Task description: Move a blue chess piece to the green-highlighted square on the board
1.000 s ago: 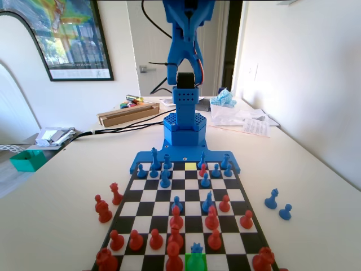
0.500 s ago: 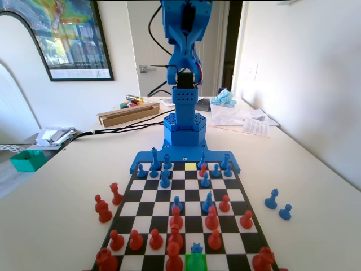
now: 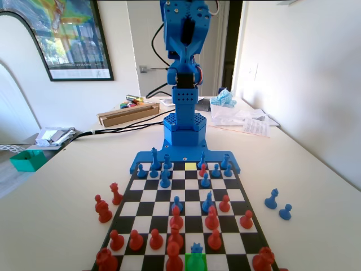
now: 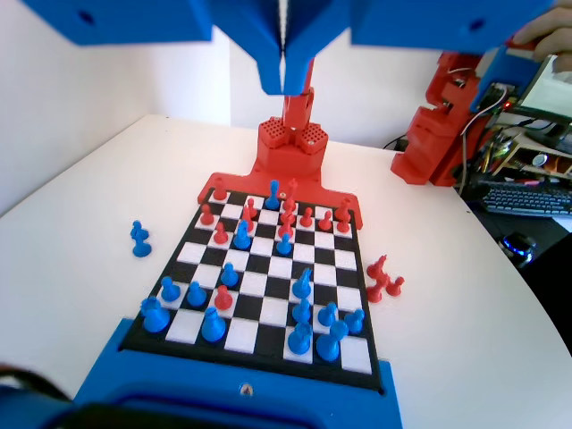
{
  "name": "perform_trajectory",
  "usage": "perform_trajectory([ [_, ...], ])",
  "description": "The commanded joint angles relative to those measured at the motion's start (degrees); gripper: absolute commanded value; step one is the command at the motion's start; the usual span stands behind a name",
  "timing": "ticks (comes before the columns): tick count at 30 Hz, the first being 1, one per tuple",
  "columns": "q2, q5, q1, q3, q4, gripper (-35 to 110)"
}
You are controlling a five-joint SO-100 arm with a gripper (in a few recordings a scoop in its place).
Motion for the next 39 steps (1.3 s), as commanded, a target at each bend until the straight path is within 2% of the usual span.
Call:
perform_trajectory([
  [1, 1.93, -0.79, 0.53, 0.18, -1.14, 1],
  [10, 6.77, -0.18, 0.44, 0.53, -2.29, 1],
  [39, 6.77, -0.35, 0.35, 0.53, -2.29, 1],
])
